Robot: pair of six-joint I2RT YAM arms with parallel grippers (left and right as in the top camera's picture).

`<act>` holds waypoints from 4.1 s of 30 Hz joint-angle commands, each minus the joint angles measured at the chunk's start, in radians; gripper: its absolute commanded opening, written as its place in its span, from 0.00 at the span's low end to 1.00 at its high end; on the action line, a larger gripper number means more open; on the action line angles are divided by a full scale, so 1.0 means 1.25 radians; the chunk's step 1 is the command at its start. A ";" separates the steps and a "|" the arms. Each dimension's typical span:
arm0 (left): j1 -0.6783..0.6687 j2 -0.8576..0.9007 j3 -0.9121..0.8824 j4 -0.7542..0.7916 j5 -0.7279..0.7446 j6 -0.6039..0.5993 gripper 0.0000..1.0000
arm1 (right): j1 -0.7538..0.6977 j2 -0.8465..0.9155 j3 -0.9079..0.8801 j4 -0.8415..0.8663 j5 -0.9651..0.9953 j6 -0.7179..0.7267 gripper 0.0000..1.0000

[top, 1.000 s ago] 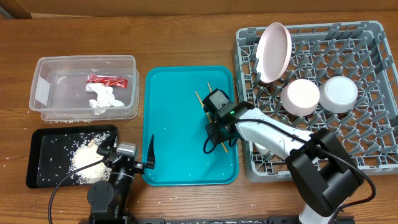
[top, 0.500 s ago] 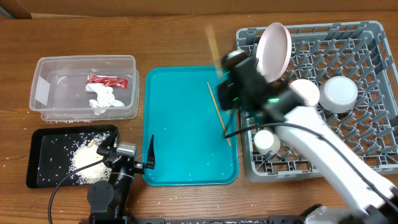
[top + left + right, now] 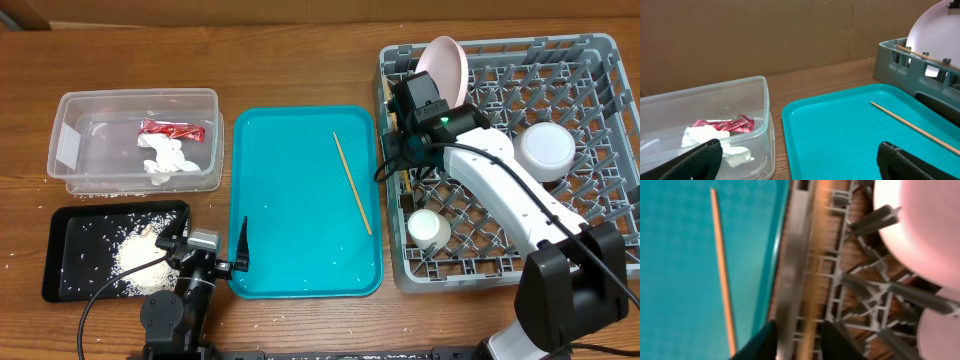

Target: Sort waste into correct bins and load items into the dishwasher

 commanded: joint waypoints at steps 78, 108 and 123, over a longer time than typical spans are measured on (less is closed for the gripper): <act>0.006 -0.008 -0.005 0.003 0.004 0.015 1.00 | 0.010 0.008 0.035 0.040 0.112 0.043 0.47; 0.006 -0.008 -0.005 0.003 0.004 0.015 1.00 | 0.038 -0.794 0.092 -0.288 0.131 0.054 1.00; 0.006 -0.008 -0.005 0.003 0.004 0.015 1.00 | -0.263 -1.132 -0.576 0.246 -0.162 -0.013 1.00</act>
